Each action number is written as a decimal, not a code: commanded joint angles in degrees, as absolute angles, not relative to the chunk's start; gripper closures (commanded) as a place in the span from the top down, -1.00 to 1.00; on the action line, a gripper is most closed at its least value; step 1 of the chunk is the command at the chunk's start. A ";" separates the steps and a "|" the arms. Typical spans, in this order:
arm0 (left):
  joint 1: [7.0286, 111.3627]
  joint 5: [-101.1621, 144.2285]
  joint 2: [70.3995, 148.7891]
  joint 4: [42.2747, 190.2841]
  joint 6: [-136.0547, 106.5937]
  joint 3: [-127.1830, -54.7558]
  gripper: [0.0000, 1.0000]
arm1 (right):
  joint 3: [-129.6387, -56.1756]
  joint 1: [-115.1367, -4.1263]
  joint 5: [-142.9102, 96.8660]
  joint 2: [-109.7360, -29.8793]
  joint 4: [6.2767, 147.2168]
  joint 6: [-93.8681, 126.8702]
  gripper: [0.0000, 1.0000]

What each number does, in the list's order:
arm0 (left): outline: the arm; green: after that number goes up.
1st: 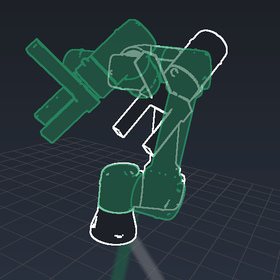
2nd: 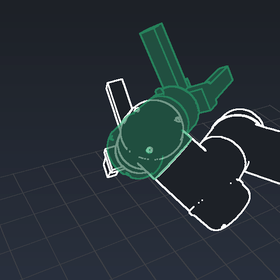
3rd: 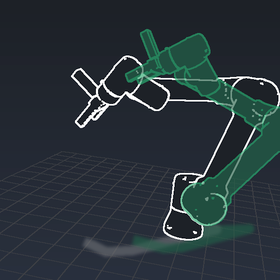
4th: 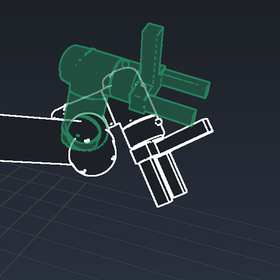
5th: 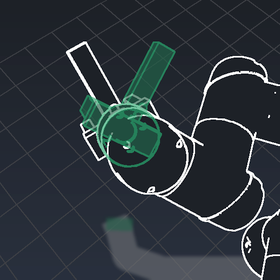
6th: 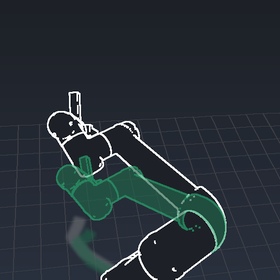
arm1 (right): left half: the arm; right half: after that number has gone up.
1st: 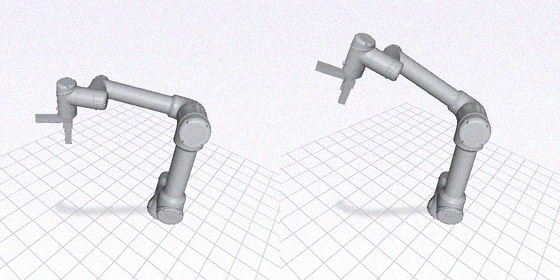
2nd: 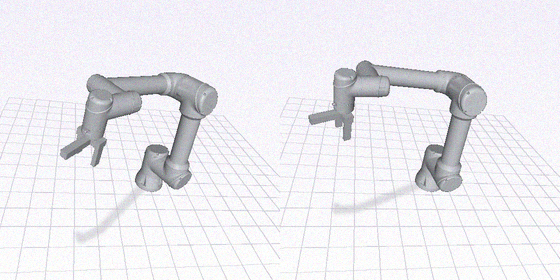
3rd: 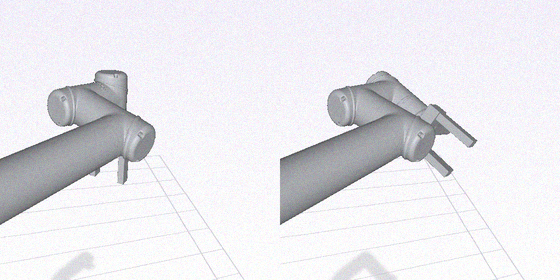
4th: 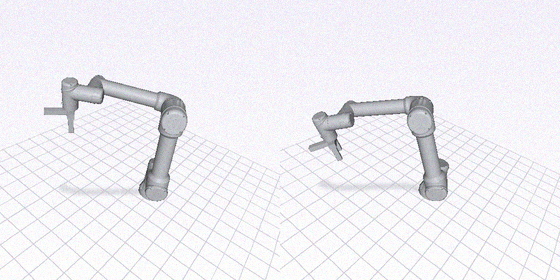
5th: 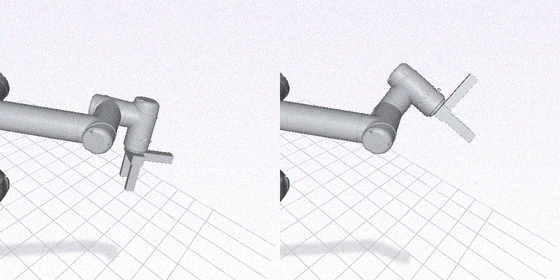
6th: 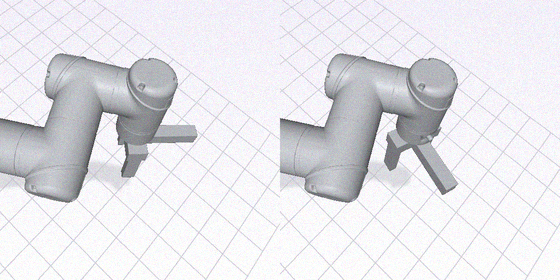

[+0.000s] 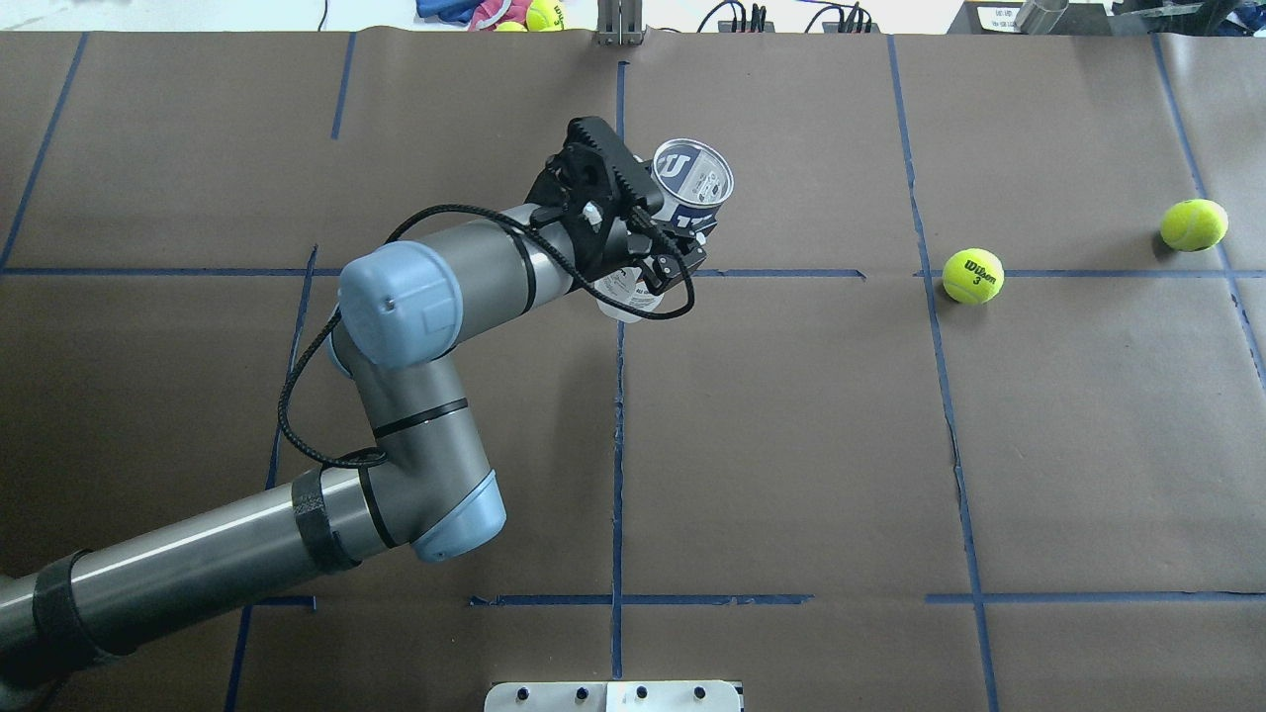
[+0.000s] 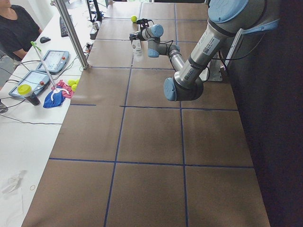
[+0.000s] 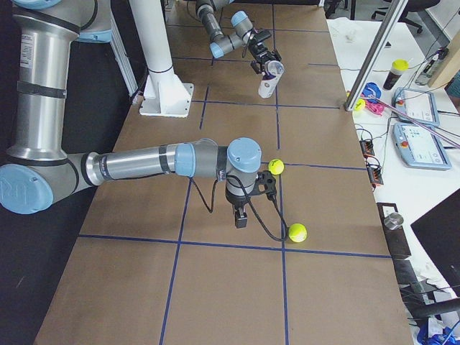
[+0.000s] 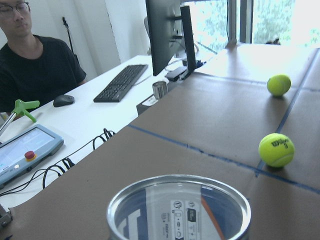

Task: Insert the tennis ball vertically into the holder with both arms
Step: 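Lift the tube with the left gripper and stand it upright, open end up, then grasp the nearer tennis ball with the right gripper while left holds tube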

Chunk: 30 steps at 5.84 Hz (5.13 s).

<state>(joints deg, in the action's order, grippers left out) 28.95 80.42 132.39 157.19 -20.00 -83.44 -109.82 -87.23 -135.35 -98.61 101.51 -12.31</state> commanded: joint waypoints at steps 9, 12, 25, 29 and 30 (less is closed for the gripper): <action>20.13 63.02 128.50 181.05 -21.01 -74.27 0.59 | -103.10 -74.38 -135.09 -79.22 101.43 4.58 0.98; 19.43 62.49 127.62 182.28 -20.83 -73.48 0.59 | -98.72 -68.48 -133.16 -78.40 83.39 27.90 0.98; 19.07 62.58 127.62 182.02 -20.57 -73.48 0.61 | -84.55 -50.89 -114.43 -73.04 63.99 37.35 0.30; 18.37 62.32 127.79 182.37 -20.65 -73.39 0.61 | -92.25 -51.15 -115.22 -71.38 61.17 45.28 -0.98; 18.37 62.14 127.62 182.72 -20.65 -73.39 0.62 | -97.24 -50.80 -117.14 -70.24 62.48 53.53 -0.98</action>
